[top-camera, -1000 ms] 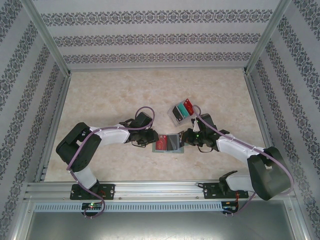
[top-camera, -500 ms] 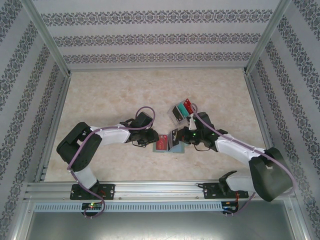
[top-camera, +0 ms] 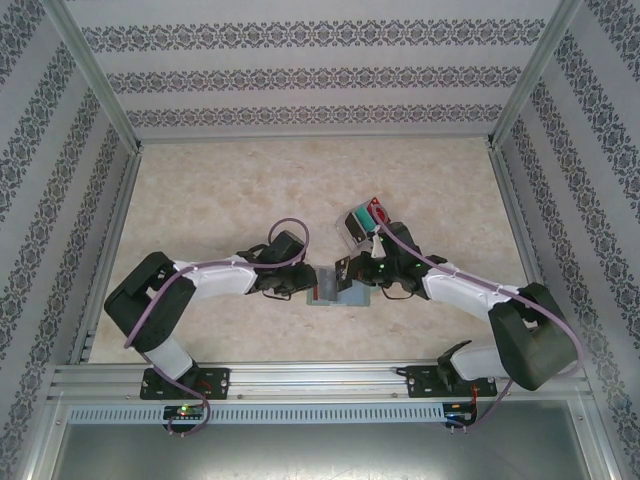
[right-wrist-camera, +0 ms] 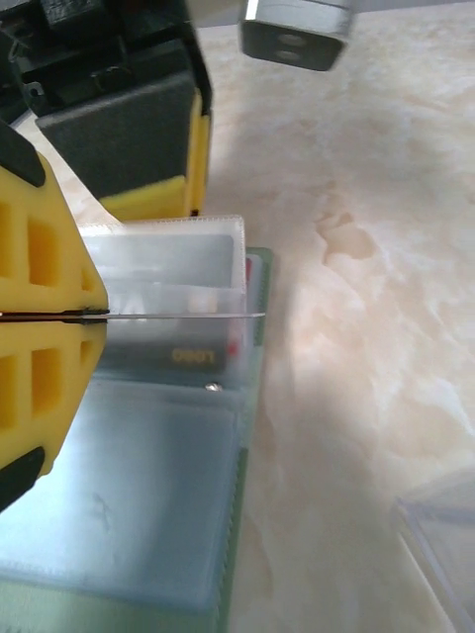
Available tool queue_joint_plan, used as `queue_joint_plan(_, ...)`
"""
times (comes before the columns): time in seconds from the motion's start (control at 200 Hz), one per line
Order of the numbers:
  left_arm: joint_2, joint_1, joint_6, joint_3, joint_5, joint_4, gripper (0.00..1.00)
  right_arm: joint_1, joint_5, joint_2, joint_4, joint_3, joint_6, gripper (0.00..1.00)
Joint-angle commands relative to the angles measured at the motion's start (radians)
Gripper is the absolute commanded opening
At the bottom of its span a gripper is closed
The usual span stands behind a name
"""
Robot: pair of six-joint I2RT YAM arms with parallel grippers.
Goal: Put the credit cards into the card holder
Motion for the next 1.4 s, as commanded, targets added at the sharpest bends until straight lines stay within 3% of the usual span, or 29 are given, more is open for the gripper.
queue_joint_plan(0.0, -0.053, -0.007, -0.025, -0.023, -0.083, -0.033, 0.42, -0.020, 0.004, -0.030, 0.005, -0.027, 0.003, 0.08)
queue_joint_plan(0.205, -0.092, -0.008, -0.018, -0.033, -0.116, -0.029, 0.48, -0.018, -0.022, 0.009, 0.040, -0.033, 0.023, 0.08)
queue_joint_plan(0.33, -0.083, -0.007, 0.006, -0.034, -0.069, 0.015, 0.39, -0.014, -0.031, 0.021, 0.065, -0.039, 0.029, 0.07)
queue_joint_plan(0.43, -0.050, -0.007, 0.021, -0.017, -0.017, 0.042, 0.47, -0.015, -0.056, 0.039, 0.103, -0.056, 0.038, 0.07)
queue_joint_plan(0.699, 0.040, -0.017, 0.030, 0.038, 0.043, 0.025, 0.47, -0.008, -0.052, 0.061, 0.151, -0.101, 0.052, 0.07)
queue_joint_plan(1.014, 0.046, -0.018, 0.029, 0.044, 0.037, 0.014, 0.46, -0.125, -0.035, -0.075, -0.048, -0.089, -0.060, 0.07)
queue_joint_plan(1.394, 0.053, -0.020, 0.031, 0.052, 0.039, 0.005, 0.42, -0.142, 0.066, -0.141, -0.191, -0.092, -0.121, 0.07)
